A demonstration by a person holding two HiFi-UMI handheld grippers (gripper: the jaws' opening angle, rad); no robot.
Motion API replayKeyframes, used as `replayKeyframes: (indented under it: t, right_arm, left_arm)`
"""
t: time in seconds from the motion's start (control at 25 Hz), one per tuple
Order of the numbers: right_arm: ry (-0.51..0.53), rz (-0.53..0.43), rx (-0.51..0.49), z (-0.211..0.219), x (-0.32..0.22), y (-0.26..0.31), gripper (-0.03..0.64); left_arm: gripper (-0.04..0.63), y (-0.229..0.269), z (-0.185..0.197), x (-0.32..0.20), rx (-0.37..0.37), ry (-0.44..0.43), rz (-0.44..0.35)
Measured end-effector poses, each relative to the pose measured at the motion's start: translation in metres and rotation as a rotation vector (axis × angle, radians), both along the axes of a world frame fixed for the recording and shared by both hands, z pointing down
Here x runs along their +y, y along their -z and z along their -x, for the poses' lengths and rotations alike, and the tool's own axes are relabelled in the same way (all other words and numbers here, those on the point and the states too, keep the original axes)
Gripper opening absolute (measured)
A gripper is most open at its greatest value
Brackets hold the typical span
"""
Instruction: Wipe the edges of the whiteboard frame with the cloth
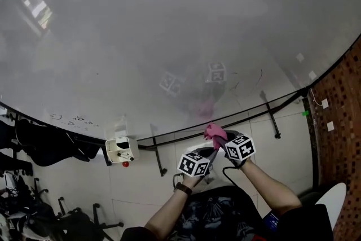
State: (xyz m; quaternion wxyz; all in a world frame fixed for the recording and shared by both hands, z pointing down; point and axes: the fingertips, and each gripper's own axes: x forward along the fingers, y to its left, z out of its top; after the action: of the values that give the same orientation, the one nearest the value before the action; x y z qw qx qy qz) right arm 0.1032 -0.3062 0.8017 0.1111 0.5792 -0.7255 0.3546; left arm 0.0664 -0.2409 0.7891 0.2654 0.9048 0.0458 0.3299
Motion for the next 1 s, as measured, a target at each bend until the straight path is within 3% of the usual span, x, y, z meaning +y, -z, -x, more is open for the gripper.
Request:
replayKeyframes:
  t: [0.16,0.28,0.4,0.64,1.0]
  right_arm:
    - [0.023,0.037,-0.011,-0.022,-0.005,0.005,0.056]
    - [0.084,0.055,0.048,-0.028,-0.004,0.02,0.057]
    - [0.109,0.048,0.1,-0.049,0.011,0.042,0.057]
    - [0.128,0.036,0.096,-0.105,0.037,0.067,0.056]
    - [0.1,0.034,0.087,-0.214,0.068,0.064,0.056]
  left_arm:
    - [0.017,0.01,-0.021,-0.005,0.085,-0.017,0.012]
    - [0.017,0.021,-0.03,-0.006,0.117,-0.029,0.009]
    - [0.017,0.036,-0.054,0.011,0.111,-0.088,-0.021]
    - [0.017,0.058,-0.122,0.051,0.122,-0.243,-0.096]
    - [0.017,0.055,-0.227,0.08,0.111,-0.288,-0.106]
